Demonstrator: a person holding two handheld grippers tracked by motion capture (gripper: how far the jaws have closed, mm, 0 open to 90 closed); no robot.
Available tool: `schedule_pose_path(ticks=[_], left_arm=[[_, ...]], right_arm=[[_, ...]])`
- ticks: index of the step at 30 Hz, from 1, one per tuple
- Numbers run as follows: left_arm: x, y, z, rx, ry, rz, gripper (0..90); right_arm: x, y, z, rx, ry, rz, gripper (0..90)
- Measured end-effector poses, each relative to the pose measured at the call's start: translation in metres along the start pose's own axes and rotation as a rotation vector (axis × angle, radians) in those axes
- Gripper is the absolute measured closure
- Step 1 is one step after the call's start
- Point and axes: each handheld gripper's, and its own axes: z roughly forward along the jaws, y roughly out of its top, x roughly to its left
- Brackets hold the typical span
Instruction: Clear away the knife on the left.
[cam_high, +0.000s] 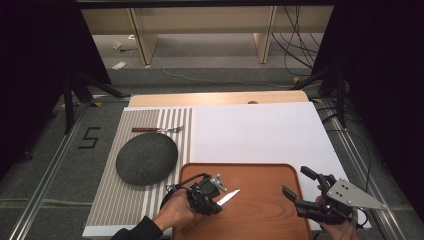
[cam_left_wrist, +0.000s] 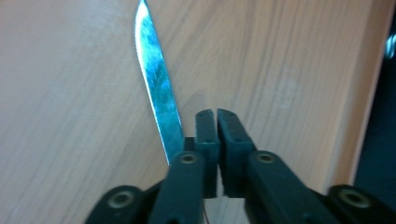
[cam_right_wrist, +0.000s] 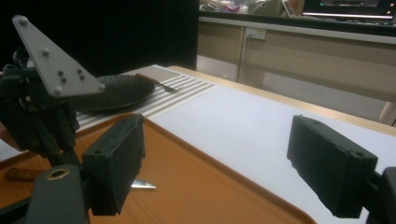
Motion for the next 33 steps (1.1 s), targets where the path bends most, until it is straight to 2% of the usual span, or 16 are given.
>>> schedule_pose_path(ticks=[1, 3, 8, 10, 19, 33], left_arm=[[0.0, 0.0, 0.0, 0.0, 0.0, 0.0, 89.7], [0.0, 0.002, 0.007, 0.036, 0.006, 0.004, 89.8], [0.002, 0.003, 0.012, 0.061, 0.018, -0.001, 89.8], [0.003, 0.003, 0.012, 0.057, 0.018, -0.01, 89.8], [0.01, -0.002, 0.008, 0.067, 0.039, -0.039, 89.8], [0.015, -0.015, 0.0, 0.099, 0.024, -0.064, 89.8]], right_arm=[[0.0, 0.0, 0.0, 0.0, 0.0, 0.0, 20.1], [0.0, 0.0, 0.0, 0.0, 0.001, 0.0, 20.2], [0.0, 0.0, 0.0, 0.0, 0.001, 0.0, 20.2], [0.0, 0.0, -0.001, 0.001, 0.001, 0.0, 20.2], [0.0, 0.0, -0.001, -0.001, -0.001, -0.001, 20.2], [0.0, 0.0, -0.001, -0.002, -0.002, -0.001, 20.2]])
